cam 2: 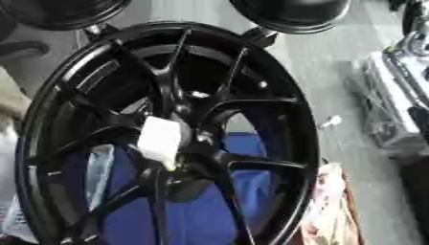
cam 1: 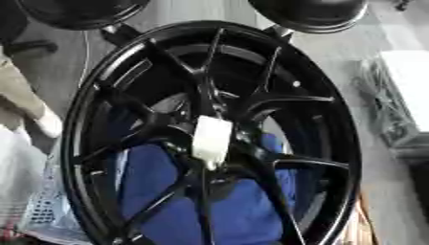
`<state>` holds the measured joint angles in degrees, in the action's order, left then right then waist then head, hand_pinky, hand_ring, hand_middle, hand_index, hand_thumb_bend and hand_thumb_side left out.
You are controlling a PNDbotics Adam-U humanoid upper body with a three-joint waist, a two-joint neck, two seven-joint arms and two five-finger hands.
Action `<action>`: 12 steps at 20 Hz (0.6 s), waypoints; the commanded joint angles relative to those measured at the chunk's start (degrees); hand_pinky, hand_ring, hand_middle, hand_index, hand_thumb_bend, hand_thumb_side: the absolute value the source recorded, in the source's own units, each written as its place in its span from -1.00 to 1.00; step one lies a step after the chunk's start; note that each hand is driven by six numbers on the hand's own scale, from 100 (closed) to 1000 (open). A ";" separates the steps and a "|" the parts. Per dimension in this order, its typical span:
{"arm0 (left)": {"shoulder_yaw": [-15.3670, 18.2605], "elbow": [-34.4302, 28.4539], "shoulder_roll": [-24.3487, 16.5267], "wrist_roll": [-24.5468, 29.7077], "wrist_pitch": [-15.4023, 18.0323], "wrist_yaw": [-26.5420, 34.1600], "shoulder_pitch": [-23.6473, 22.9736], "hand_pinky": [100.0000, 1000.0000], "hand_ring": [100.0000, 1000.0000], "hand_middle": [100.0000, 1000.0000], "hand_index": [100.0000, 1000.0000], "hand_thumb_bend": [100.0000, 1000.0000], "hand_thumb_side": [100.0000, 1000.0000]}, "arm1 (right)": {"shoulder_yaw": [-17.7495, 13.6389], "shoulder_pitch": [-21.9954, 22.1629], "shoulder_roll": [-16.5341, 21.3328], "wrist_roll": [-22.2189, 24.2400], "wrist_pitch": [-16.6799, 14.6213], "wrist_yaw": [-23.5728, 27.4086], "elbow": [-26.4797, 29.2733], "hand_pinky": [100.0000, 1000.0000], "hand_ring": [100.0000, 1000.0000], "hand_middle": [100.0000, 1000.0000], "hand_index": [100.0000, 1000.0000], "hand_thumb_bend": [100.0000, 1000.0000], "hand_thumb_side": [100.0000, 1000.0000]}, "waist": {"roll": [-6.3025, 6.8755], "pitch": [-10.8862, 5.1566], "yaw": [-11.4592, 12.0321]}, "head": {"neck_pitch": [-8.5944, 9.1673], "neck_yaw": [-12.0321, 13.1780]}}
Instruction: Pull the pin out of the wheel hub.
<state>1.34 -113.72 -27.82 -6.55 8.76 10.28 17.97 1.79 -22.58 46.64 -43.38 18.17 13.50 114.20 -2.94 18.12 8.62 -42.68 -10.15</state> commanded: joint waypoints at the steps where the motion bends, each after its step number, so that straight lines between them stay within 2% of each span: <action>1: 0.70 -0.87 -2.03 -0.02 0.47 -0.46 0.82 0.79 0.48 0.45 0.55 -1.00 0.35 | -1.64 0.21 0.67 -3.49 -0.27 1.62 0.39 0.26 0.20 0.02 0.31 -1.00 0.17 | 0.29 -0.60 0.06 | 0.88 0.11; 12: 0.33 -0.87 -3.36 0.20 0.98 -1.56 2.13 0.78 0.48 0.45 0.55 -1.00 0.34 | -2.62 1.42 -0.24 -6.42 -1.54 2.04 0.39 0.25 0.20 0.02 0.31 -1.00 0.18 | 0.31 0.65 -0.10 | 1.73 -0.06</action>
<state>1.30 -113.72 -29.10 -6.42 9.45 9.10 19.34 0.07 -20.85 45.48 -47.96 15.13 15.47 114.20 -2.81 19.60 8.58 -41.64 -10.19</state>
